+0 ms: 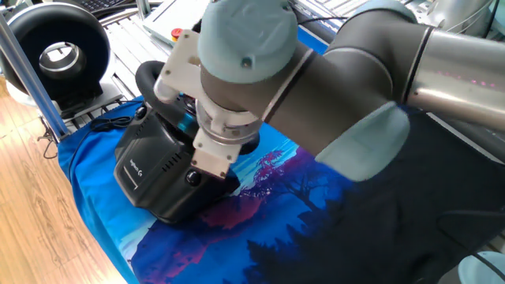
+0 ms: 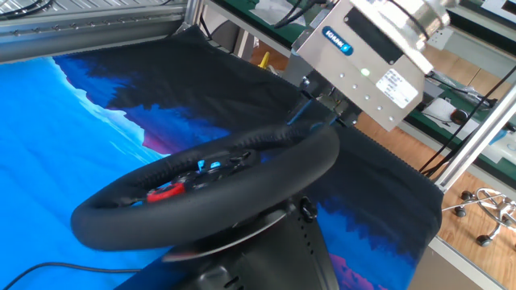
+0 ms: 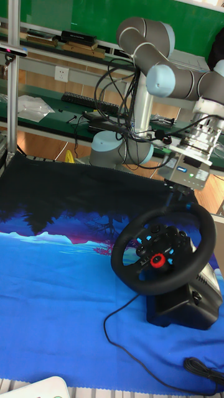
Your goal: Rotate the steering wheel 90 degrees counterclockwise
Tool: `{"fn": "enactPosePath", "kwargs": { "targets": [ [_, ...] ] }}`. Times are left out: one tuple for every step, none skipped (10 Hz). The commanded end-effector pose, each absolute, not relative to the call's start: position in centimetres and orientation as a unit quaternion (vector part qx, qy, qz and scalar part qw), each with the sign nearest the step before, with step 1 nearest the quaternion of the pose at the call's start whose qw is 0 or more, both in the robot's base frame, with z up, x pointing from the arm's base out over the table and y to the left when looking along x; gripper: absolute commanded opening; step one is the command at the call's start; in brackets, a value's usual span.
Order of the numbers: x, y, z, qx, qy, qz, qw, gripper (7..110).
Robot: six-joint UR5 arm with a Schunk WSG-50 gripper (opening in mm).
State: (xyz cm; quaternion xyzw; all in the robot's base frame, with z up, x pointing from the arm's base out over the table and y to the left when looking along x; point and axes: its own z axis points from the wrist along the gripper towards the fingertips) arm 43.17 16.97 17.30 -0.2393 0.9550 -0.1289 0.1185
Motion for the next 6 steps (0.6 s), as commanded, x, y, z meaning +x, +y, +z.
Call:
{"fn": "enactPosePath", "kwargs": {
  "targets": [
    [37.3,15.9,16.1,-0.214,0.971,-0.107,0.007,7],
    [35.3,16.1,16.3,-0.204,0.973,-0.1,-0.032,7],
    [34.3,15.7,17.0,-0.192,0.972,-0.122,-0.056,7],
    [33.7,15.5,18.1,-0.175,0.969,-0.158,-0.073,7],
    [34.1,16.3,18.5,-0.163,0.97,-0.167,-0.066,7],
    [34.8,17.6,18.6,-0.159,0.973,-0.161,-0.055,7]
  ]
}}
